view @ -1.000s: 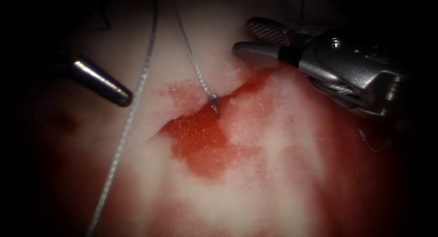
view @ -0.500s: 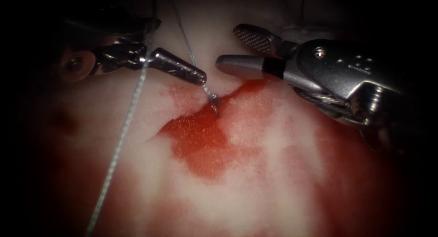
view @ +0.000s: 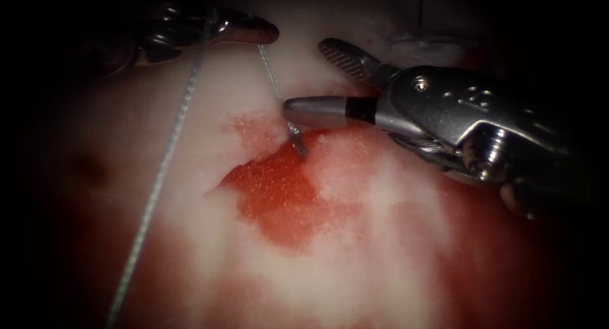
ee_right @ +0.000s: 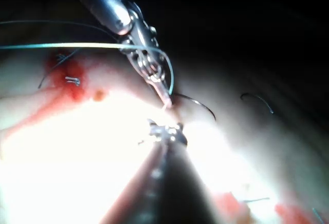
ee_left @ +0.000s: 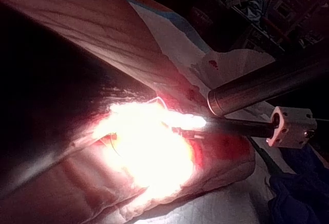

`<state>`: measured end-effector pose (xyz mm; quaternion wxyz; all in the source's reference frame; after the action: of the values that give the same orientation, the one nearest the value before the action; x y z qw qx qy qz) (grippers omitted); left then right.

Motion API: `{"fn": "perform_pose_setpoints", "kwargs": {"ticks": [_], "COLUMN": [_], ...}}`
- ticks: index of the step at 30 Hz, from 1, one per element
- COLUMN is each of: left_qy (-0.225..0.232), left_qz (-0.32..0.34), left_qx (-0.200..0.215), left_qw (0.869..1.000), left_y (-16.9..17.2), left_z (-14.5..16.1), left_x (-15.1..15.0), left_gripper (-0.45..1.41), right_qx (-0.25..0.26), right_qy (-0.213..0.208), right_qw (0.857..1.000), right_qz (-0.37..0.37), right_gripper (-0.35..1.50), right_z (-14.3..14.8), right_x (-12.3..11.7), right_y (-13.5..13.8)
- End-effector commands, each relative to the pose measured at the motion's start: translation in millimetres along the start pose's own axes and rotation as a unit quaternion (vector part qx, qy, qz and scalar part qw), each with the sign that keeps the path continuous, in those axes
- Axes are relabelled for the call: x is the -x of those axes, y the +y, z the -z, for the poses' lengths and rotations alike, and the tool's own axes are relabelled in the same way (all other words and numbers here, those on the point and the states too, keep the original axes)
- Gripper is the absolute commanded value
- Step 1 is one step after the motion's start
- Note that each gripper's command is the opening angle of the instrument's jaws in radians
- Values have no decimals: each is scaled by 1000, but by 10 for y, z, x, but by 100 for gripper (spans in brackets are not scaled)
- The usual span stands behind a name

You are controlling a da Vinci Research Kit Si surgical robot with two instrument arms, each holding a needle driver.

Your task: Wound Closure

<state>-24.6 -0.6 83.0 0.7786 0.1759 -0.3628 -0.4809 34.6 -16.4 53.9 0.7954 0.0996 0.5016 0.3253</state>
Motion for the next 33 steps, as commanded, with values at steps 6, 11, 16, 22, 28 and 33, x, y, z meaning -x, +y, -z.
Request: {"fn": "perform_pose_setpoints", "kwargs": {"ticks": [6, 11, 16, 22, 28, 33], "left_qy": [-2, 0, 0, 1, 1, 1], "left_qz": [-8, -10, -12, -23, -23, -24], "left_qx": [-24, -39, -41, -44, -44, -44], "left_qw": [1000, 999, 999, 999, 999, 999], "left_y": [-16, -32, -38, -40, -41, -41], "left_z": [-9, -12, -12, -10, -10, -10], "left_x": [14, 17, 19, 21, 20, 20], "left_gripper": [-45, -45, -45, -45, -45, -45], "right_qx": [-6, -17, -34, -36, -33, -32], "right_qy": [2, 1, -1, -2, 7, 9], "right_qw": [1000, 1000, 999, 999, 999, 999], "right_qz": [-7, -12, -8, -5, -6, -9], "right_gripper": [115, 116, 115, 113, 111, 85], "right_z": [-28, -42, -53, -61, -63, -62], "right_x": [-13, -10, -7, -5, -7, -8], "right_y": [-2, -11, -20, -23, -23, -23]}}
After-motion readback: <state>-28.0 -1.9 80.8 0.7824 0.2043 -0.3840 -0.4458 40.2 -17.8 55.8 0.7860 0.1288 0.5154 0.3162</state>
